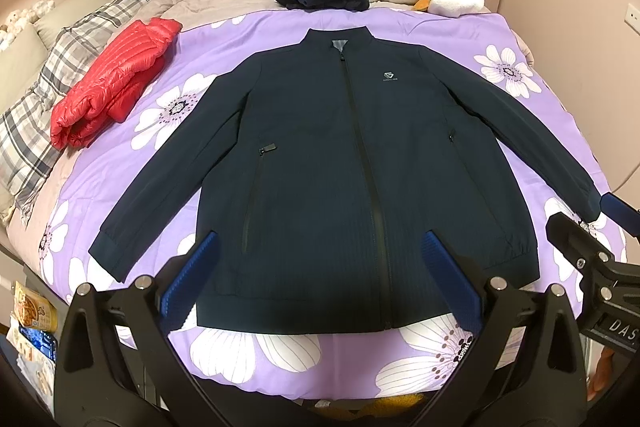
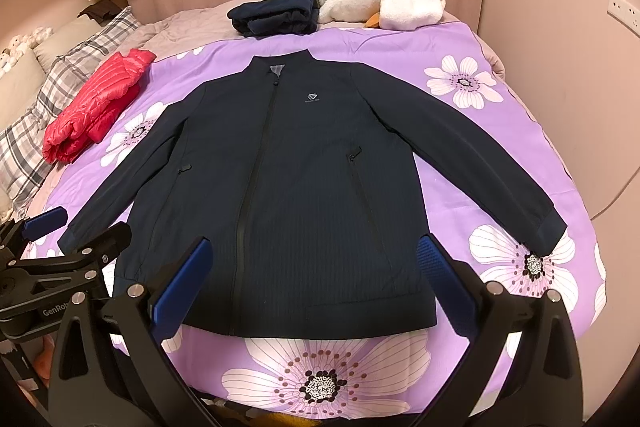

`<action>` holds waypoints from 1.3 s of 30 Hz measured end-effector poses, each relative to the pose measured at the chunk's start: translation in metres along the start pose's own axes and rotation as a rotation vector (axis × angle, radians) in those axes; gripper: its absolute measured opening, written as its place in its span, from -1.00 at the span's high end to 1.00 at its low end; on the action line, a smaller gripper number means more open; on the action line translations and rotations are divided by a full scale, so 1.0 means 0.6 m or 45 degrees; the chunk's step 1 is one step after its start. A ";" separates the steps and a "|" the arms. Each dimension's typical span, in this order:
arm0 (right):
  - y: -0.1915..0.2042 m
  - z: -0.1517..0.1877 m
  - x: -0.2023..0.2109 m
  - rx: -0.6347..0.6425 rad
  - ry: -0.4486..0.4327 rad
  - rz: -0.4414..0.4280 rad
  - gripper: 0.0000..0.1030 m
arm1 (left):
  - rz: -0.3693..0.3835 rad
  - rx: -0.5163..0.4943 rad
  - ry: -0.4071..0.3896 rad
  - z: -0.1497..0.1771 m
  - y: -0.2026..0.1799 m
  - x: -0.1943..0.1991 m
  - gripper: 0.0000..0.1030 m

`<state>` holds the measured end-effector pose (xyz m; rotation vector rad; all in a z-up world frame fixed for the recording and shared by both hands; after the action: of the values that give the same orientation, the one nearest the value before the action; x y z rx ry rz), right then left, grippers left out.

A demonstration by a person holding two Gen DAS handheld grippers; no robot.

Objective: Fold large clothes

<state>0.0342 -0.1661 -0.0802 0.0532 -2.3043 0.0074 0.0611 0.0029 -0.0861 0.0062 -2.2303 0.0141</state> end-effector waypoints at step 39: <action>0.008 -0.003 -0.004 -0.148 -0.156 -0.344 -0.97 | 0.362 0.251 0.116 0.015 0.030 -0.046 -0.96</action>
<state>0.0373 -0.1614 -0.0808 0.3125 -2.3968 -0.2747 0.0709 0.0205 -0.1136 -0.1999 -2.1131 0.3822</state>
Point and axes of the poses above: each gripper's, at about its wrist camera, not at the fingertips, and x roughly against the way its jaws point, y to its left, z to its underside, the point moved 9 cm from there along -x, roughly the way its jaws point, and after that the axes turned 6 degrees about x, right-handed, at the moved point
